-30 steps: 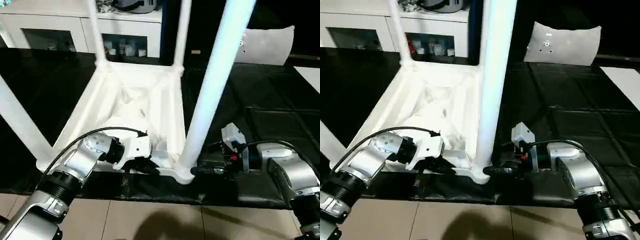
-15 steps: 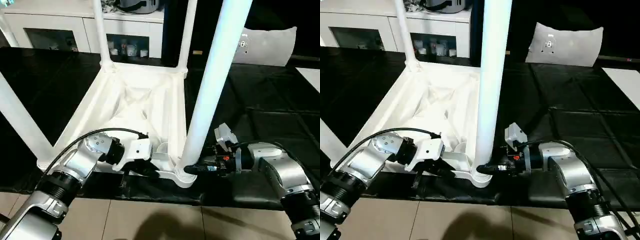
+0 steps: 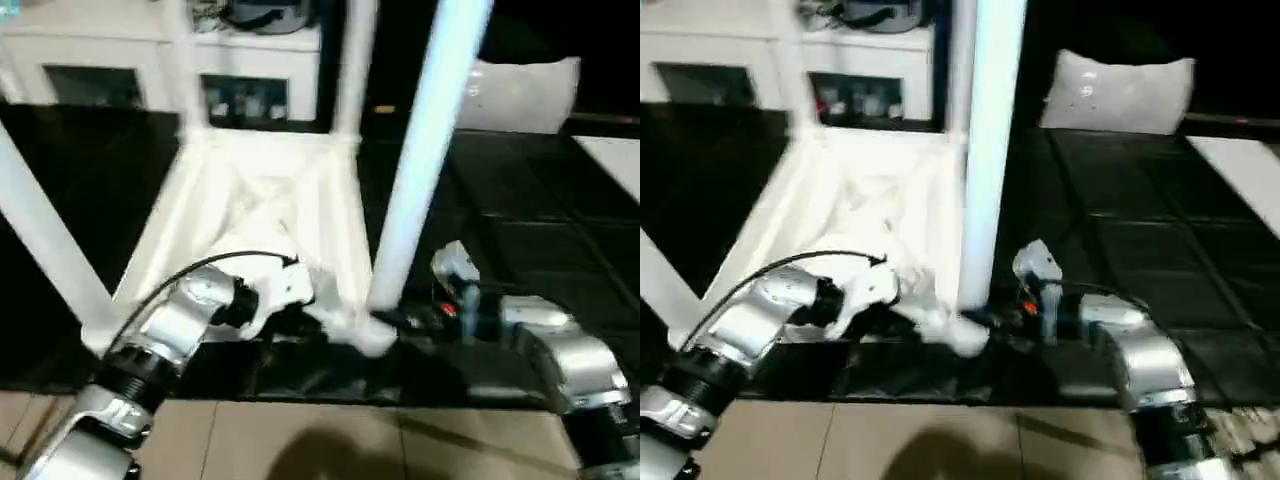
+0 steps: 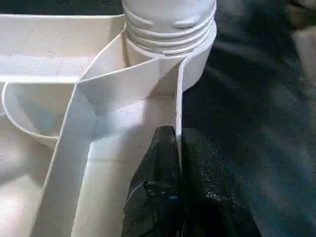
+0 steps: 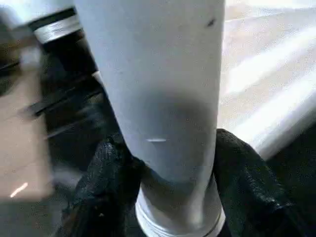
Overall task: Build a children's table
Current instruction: Rotate leg to tighten
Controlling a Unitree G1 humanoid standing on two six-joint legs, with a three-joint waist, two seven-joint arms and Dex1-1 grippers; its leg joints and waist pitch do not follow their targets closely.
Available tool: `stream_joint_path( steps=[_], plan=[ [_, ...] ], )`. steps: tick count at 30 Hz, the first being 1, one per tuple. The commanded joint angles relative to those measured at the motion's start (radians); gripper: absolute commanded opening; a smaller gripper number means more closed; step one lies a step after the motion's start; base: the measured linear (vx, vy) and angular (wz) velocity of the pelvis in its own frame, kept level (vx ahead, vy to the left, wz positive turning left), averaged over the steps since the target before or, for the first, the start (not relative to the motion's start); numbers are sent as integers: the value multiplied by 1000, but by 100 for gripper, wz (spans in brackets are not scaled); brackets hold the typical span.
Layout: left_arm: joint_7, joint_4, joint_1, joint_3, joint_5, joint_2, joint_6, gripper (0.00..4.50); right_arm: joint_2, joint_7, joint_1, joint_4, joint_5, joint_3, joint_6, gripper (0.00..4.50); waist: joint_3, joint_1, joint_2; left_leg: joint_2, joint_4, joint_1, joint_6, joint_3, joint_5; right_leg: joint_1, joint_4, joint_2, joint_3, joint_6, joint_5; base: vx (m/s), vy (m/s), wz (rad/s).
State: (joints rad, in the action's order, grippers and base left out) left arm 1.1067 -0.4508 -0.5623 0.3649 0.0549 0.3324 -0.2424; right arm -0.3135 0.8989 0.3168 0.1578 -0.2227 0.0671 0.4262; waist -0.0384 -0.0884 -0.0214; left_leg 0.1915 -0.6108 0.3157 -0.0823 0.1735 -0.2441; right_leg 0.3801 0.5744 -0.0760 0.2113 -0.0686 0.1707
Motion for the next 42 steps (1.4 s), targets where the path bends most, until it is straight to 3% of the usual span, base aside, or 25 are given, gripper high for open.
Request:
stream_joint_path(
  steps=[1,3,4,5,6,9,10,11,12,13,16,19,22,26,29,32,34,37,41,42],
  plan=[
    [-104,22,-57,-2,-17,-103,-31,0,99,-184,36,6,61,49,55,198,52,10,-2,37,59,13,20,-23,-141,-56,-140,-93,-46,166,541,0,0,0],
    [-172,3,-76,-21,-9,-139,-64,0,143,-272,51,16,81,37,78,196,58,24,3,42,58,12,28,-29,-149,-63,-143,-97,-40,172,516,0,0,0],
    [-244,-16,-96,-40,0,-175,-89,0,181,-346,65,23,94,28,91,195,57,37,10,63,66,12,35,-36,-141,-64,-142,-104,-43,142,461,0,0,0],
    [-244,-16,-96,-40,0,-175,-89,0,181,-346,65,23,94,28,91,195,59,38,10,69,67,12,34,-40,-145,-66,-136,-109,-45,134,446,0,0,0],
    [-274,-23,-103,-48,5,-188,-99,0,196,-375,69,25,98,27,95,195,60,39,8,68,68,14,36,-41,-146,-68,-132,-112,-49,126,431,0,0,0],
    [-455,-106,-162,-93,23,-273,-115,0,289,-540,111,96,122,-3,66,195,67,37,7,64,69,16,36,-37,-59,-62,-106,-119,-70,51,328,0,0,0],
    [-470,-115,-168,-92,31,-280,-114,0,296,-545,113,101,128,-2,55,229,76,32,3,66,65,27,57,-40,27,-69,-78,-123,-83,14,224,0,0,0],
    [-470,-115,-168,-92,31,-280,-114,0,296,-545,113,101,128,-2,55,249,80,29,4,69,63,32,68,-43,73,-73,-64,-124,-87,-3,163,0,0,0],
    [-480,-119,-171,-92,41,-288,-113,0,307,-558,111,100,143,-5,40,249,83,27,4,70,58,33,83,-43,120,-70,-51,-123,-91,-18,95,52,8,-1],
    [-476,-119,-170,-91,43,-287,-110,0,306,-558,108,100,144,-10,33,263,79,27,-3,66,54,36,113,-39,166,-62,-38,-121,-97,-47,12,53,2,-3],
    [-435,-111,-153,-74,48,-261,-81,0,287,-550,94,91,141,-27,9,297,77,16,-10,46,50,37,150,-26,152,-63,-28,-120,-104,-81,-9,18,1,-1],
    [-373,-99,-126,-56,46,-224,-48,0,263,-527,75,67,122,-49,-24,319,72,13,-5,48,54,38,156,-27,97,-63,-41,-118,-101,-45,97,0,0,0],
    [-308,-111,-99,-46,46,-172,-7,0,213,-440,54,39,93,-64,-97,341,67,13,-3,51,59,33,129,-26,41,-61,-56,-115,-99,-9,186,0,0,0],
    [-266,-108,-87,-38,44,-145,26,0,179,-375,46,27,81,-61,-117,382,65,17,-3,51,62,33,108,-28,5,-61,-66,-112,-96,14,246,0,0,0],
    [-163,-93,-65,-15,34,-83,82,0,74,-199,30,13,67,-26,-151,398,65,15,-3,51,62,34,111,-28,-7,-61,-64,-111,-98,27,244,0,0,0],
    [-60,-68,-48,5,17,-35,117,0,-1,-76,30,23,54,-8,-175,431,66,10,-4,47,60,36,119,-27,-10,-63,-63,-111,-97,25,246,0,0,0],
    [57,-45,-33,31,3,18,165,0,-73,59,43,50,35,7,-202,431,67,4,-1,53,59,33,128,-28,12,-58,-56,-110,-98,0,209,0,0,0],
    [123,-49,-31,49,9,51,218,0,-118,176,58,75,5,23,-212,431,68,-7,-2,58,59,29,136,-27,22,-56,-49,-112,-101,-27,188,0,0,0],
    [187,-42,-30,66,5,77,256,0,-165,303,72,104,-11,56,-221,431,67,-18,-1,61,58,30,133,-26,21,-57,-49,-113,-100,-39,198,0,0,0],
    [187,-42,-30,66,5,77,256,0,-165,303,72,104,-11,56,-221,404,67,-23,-2,62,58,29,128,-26,22,-56,-49,-114,-102,-38,198,0,0,0]
  ],
)
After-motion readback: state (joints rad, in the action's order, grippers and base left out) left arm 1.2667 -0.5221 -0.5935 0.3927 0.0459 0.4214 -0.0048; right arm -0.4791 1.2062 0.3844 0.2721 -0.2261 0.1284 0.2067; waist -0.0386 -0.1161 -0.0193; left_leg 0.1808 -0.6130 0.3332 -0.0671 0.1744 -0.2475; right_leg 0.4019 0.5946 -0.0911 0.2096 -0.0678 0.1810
